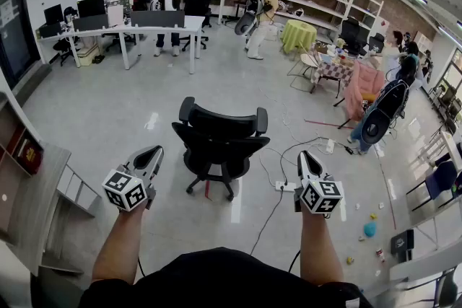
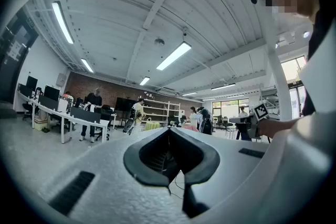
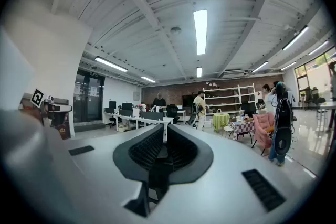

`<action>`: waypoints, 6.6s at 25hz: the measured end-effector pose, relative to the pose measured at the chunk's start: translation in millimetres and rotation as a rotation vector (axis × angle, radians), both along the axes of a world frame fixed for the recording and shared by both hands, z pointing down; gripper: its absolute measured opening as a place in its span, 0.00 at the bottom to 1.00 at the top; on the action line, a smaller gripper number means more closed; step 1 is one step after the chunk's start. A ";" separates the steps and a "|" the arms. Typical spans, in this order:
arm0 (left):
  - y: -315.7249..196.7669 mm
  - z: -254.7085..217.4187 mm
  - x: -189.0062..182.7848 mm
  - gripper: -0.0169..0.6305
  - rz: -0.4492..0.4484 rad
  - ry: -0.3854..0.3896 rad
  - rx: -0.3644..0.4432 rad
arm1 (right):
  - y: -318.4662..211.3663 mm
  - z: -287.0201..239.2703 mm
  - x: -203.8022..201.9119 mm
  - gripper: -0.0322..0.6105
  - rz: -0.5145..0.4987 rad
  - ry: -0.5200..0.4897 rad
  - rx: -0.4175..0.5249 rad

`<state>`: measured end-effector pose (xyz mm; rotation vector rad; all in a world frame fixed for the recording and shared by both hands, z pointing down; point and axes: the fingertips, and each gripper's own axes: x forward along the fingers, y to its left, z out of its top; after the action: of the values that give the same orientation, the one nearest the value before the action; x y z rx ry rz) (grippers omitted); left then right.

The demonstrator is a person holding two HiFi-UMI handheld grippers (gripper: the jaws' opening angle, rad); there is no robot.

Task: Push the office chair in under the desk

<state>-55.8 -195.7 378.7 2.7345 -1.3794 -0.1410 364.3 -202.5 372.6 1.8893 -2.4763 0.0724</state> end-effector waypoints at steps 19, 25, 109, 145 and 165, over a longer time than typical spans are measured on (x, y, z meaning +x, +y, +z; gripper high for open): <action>-15.4 2.9 83.1 0.05 -0.023 -0.056 -0.016 | -29.4 6.3 52.2 0.10 -0.115 -0.002 0.035; -12.9 7.1 121.2 0.05 -0.012 -0.082 -0.029 | -36.1 23.0 74.8 0.10 -0.127 -0.024 0.013; -404.6 48.5 18.4 0.05 0.135 -0.218 -0.073 | -340.4 33.7 -14.8 0.10 0.047 0.014 -0.100; -342.9 340.3 13.1 0.50 0.606 -1.320 -0.361 | -317.7 242.1 -33.4 0.49 -0.401 0.253 -0.632; -338.7 404.4 25.4 0.51 0.766 -1.540 -0.448 | -304.4 319.9 -57.1 0.53 -0.572 0.691 -0.732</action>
<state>-30.4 -534.4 783.1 2.4523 -0.0652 2.2361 307.2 -506.9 692.5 0.7193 -1.9874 0.2262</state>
